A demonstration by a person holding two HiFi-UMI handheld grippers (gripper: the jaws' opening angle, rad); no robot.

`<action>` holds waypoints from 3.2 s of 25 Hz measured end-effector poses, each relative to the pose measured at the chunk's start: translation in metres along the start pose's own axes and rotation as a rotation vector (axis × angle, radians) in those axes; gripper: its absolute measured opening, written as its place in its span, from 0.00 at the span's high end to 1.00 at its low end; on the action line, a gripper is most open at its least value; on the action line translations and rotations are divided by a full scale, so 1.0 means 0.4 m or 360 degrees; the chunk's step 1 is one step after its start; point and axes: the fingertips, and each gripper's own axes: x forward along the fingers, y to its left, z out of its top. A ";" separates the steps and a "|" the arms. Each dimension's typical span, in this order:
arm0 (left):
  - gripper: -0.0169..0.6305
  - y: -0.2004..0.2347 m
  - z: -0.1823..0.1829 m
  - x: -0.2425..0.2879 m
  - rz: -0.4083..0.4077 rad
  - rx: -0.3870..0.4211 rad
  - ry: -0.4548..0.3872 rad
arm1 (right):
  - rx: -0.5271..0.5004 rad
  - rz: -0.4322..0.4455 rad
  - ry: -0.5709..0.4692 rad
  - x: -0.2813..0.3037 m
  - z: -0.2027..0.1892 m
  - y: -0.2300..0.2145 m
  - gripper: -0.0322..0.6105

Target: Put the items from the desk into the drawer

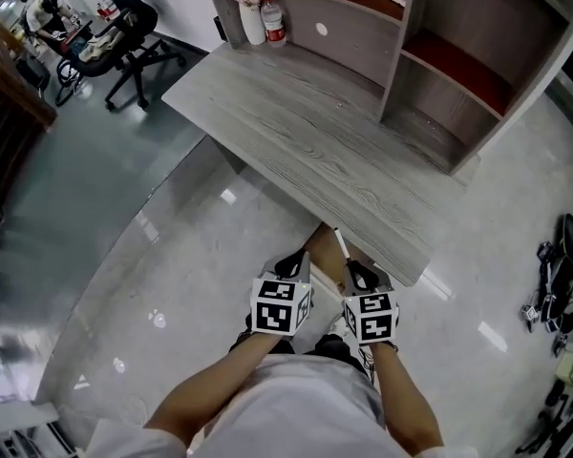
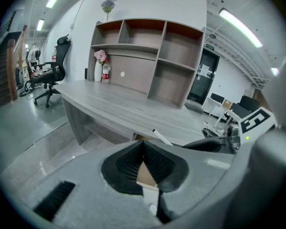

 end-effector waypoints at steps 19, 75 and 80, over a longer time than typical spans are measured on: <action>0.97 0.085 -0.053 0.080 -0.0285 0.0207 0.0190 | 0.0155 -0.0159 0.0204 0.209 -0.147 0.060 0.88; 0.97 0.033 -0.010 -0.002 -0.0286 0.0095 0.0093 | 0.0177 -0.0076 0.0020 0.057 0.063 0.093 0.92; 0.97 -0.019 -0.005 -0.033 -0.0291 0.0103 0.0041 | 0.0162 -0.0019 -0.0117 -0.007 0.134 0.107 0.95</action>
